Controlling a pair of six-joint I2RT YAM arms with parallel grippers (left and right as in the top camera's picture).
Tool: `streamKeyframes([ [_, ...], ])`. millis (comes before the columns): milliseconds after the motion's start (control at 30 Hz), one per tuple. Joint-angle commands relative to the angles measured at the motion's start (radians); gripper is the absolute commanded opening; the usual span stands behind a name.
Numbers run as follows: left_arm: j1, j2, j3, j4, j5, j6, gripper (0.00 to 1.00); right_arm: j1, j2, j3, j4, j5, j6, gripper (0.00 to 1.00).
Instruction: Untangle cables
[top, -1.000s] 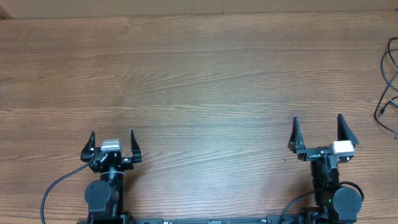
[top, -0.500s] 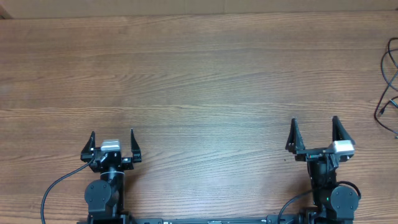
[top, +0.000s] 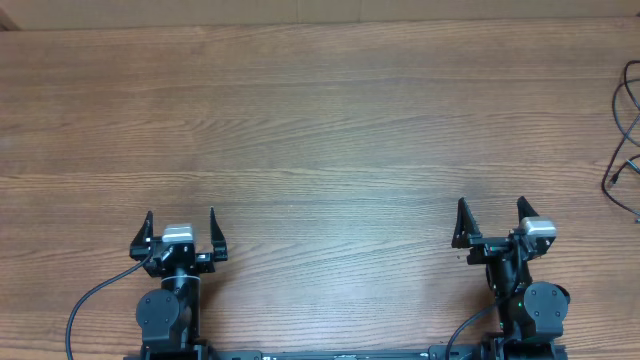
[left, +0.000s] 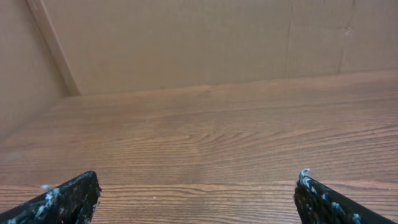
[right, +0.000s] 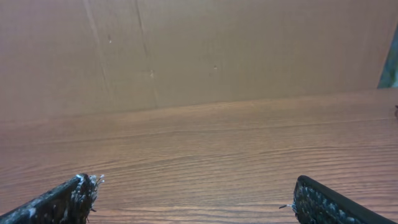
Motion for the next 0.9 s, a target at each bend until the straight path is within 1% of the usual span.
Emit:
streamKeyframes([
  [0, 0.006, -0.011, -0.004, 0.002, 0.005, 0.012, 1.0, -0.007, -0.012, -0.011, 0.002, 0.006, -0.006, 1.0],
  [267, 0.006, -0.011, -0.004, 0.001, 0.005, 0.012, 1.0, -0.007, -0.012, -0.011, 0.001, 0.006, -0.111, 1.0],
  [867, 0.006, -0.01, -0.004, 0.001, 0.005, 0.012, 0.99, -0.007, -0.012, -0.011, -0.002, 0.021, -0.109, 1.0],
])
